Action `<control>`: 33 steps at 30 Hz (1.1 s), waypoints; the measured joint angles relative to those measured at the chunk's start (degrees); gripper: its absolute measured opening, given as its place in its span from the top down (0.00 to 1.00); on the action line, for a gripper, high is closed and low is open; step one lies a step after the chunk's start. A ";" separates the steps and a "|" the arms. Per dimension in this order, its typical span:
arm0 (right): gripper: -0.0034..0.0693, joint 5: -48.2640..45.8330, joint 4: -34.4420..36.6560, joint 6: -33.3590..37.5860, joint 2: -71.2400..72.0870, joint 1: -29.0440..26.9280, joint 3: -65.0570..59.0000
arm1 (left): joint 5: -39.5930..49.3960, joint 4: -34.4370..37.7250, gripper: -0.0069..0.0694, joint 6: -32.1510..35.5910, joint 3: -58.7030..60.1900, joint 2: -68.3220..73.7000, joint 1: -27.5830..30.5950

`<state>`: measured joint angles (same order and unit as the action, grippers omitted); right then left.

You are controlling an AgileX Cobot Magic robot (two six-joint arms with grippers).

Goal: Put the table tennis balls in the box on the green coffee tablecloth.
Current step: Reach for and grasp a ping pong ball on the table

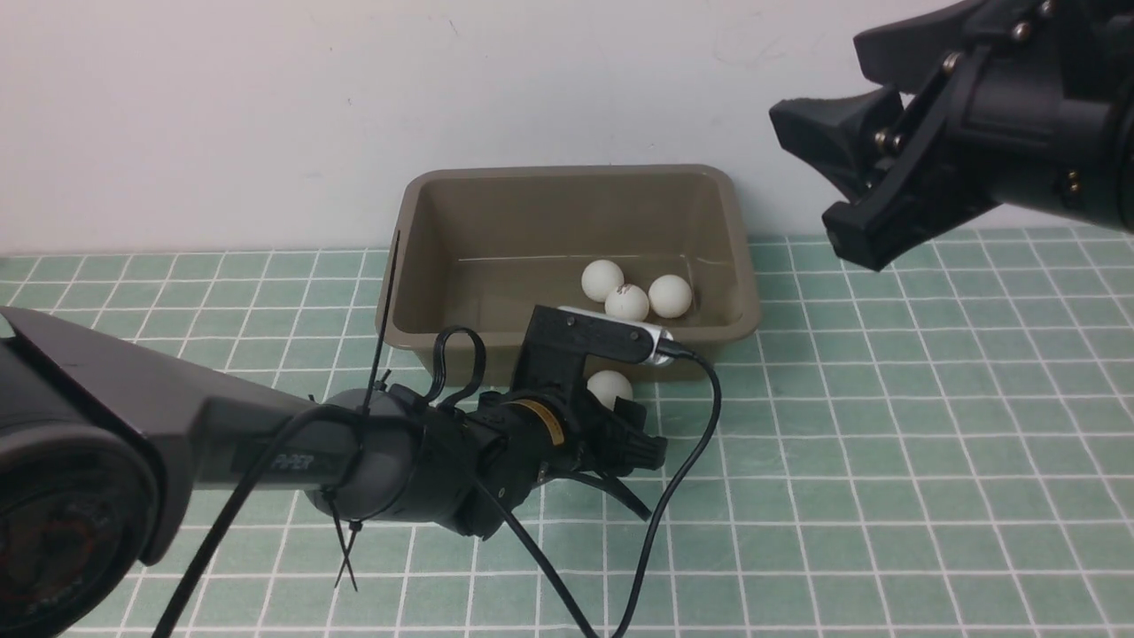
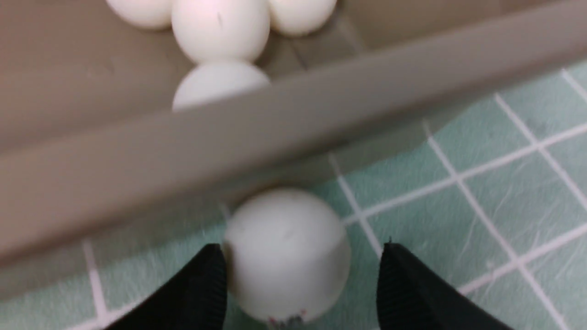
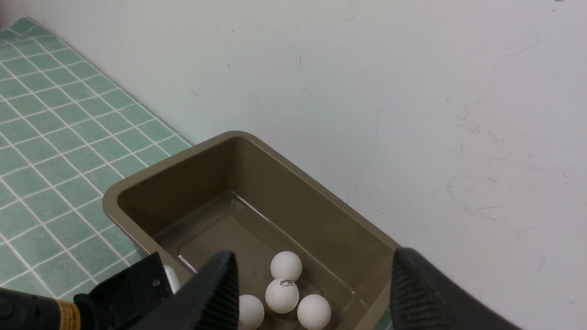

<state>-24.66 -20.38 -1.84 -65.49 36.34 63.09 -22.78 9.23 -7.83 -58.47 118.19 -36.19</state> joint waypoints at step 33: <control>0.39 0.93 -0.18 0.00 0.00 0.00 0.00 | -6.15 0.13 0.76 2.08 0.00 0.00 0.00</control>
<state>-23.74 -20.56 -1.84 -65.49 36.34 63.09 -28.93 9.36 -5.76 -58.47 118.19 -36.19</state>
